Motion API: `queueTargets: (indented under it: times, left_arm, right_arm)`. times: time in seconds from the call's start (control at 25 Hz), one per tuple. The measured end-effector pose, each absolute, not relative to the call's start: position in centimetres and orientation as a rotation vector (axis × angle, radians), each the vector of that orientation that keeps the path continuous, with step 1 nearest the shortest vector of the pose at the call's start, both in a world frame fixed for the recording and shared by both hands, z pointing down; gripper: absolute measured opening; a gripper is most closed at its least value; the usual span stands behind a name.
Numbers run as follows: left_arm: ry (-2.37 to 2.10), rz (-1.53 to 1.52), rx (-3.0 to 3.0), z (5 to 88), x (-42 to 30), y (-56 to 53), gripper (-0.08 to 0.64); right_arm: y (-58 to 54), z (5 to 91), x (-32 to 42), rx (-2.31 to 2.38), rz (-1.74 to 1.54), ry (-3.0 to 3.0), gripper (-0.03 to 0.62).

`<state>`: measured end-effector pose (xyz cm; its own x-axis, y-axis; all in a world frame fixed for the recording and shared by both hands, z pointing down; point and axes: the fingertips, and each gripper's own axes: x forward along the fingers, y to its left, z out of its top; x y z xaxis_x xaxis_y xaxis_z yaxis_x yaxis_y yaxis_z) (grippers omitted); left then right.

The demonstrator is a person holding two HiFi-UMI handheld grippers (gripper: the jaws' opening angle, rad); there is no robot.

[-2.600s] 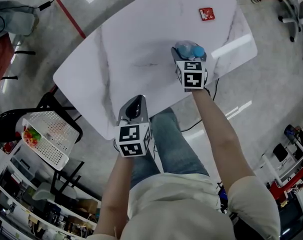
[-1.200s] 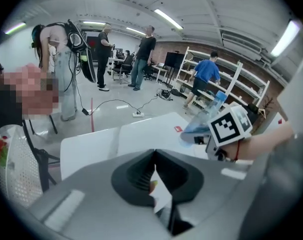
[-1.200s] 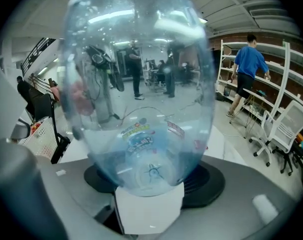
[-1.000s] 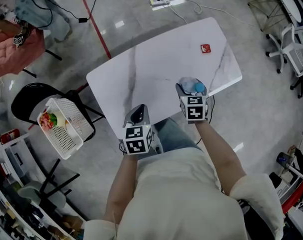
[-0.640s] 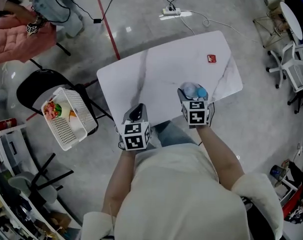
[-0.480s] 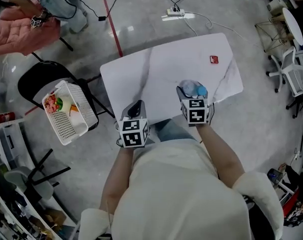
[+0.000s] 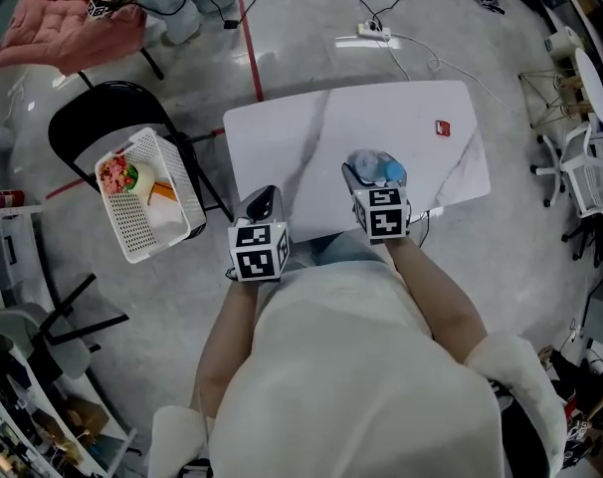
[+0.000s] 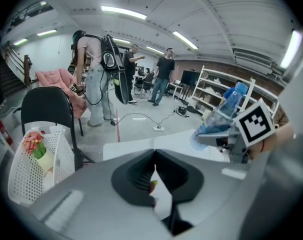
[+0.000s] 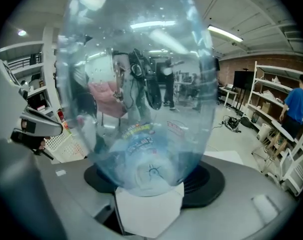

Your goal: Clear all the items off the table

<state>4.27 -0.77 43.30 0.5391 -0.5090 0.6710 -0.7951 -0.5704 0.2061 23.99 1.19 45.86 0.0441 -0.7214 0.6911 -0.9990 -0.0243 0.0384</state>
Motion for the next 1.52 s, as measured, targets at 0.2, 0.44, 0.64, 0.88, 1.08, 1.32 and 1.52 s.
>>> queueTargets:
  times: [0.2, 0.44, 0.64, 0.88, 1.08, 1.32, 1.52]
  left_arm:
    - [-1.132, 0.734, 2.244, 42.5, -0.2, -2.2, 0.009]
    - [-1.232, 0.699, 2.181, 42.1, -6.2, -3.6, 0.009]
    - [-1.331, 0.657, 2.110, 42.0, -11.0, -4.4, 0.009]
    - [-1.420, 0.622, 2.024, 42.2, -16.2, -4.3, 0.009]
    - [-1.475, 0.597, 1.961, 42.7, -20.1, -4.1, 0.009]
    - [-1.524, 0.563, 1.904, 43.2, -23.9, -4.1, 0.009]
    - [-1.564, 0.545, 1.854, 43.4, -27.1, -3.9, 0.009]
  right_arm:
    - [-1.0, 44.4, 19.6, 1.741, 0.648, -1.800, 0.334]
    - [-3.4, 43.7, 13.7, 1.655, 0.608, -1.881, 0.334]
    - [-5.5, 43.3, 9.0, 1.563, 0.564, -1.952, 0.334]
    - [-7.4, 43.4, 3.4, 1.455, 0.529, -2.018, 0.334]
    - [-8.4, 43.7, -1.4, 1.365, 0.509, -2.070, 0.334]
    - [-9.5, 44.3, -6.4, 1.282, 0.489, -2.105, 0.334]
    - [-10.0, 44.5, -10.7, 1.200, 0.471, -2.145, 0.334]
